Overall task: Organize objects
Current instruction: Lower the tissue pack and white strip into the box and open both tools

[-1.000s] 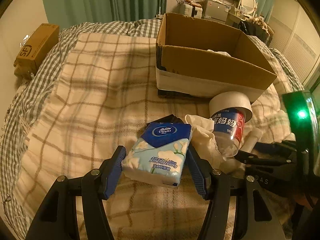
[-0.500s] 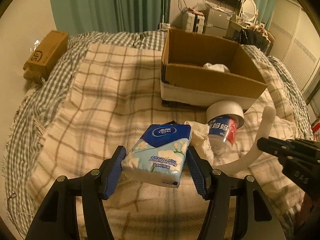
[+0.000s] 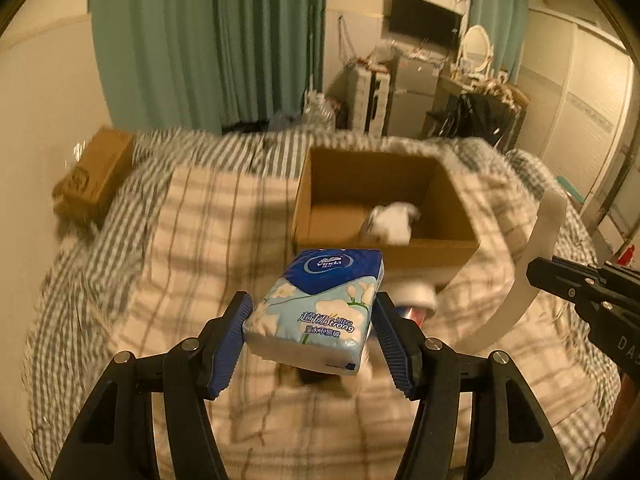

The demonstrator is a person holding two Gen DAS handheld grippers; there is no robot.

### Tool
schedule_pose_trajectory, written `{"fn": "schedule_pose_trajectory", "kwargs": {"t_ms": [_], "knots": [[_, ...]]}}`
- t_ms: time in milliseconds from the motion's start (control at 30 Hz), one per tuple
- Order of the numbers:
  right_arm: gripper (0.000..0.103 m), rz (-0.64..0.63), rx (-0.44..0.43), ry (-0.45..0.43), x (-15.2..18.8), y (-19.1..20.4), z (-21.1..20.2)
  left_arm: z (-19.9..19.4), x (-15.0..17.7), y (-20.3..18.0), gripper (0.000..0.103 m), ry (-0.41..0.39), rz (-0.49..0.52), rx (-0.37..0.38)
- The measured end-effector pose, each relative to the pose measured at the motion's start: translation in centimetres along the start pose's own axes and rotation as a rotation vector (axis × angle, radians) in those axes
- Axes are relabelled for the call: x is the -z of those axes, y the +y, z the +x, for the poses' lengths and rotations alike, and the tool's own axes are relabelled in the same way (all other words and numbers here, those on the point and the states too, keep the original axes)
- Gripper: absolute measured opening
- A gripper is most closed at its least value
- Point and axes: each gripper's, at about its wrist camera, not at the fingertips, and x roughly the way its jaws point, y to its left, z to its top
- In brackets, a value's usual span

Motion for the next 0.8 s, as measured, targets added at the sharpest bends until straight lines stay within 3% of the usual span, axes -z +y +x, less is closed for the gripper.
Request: {"fn": "schedule_pose_trajectory", "kwargs": {"t_ms": [167, 433, 600, 800], "knots": [[0.007, -0.035, 0.035, -0.074, -3.7, -0.5, -2.5, -1.3, -3.9, -2.0, 0.063, -0.075, 0.084, 0.011], [0.007, -0.083, 0.077, -0.144, -9.3, -1.2, -4.3, -1.1, -9.3, -3.9, 0.063, -0.143, 0.110, 0.044], [0.007, -0.085, 0.087, -0.157, -12.0, -1.9, -3.1, 0.8, -11.8, -4.0, 0.063, -0.156, 0.089, 0.056], [0.007, -0.078, 0.087, -0.122, -13.8, -3.3, 0.4, 5.6, -13.0, -3.5, 0.063, -0.116, 0.047, 0.059]]}}
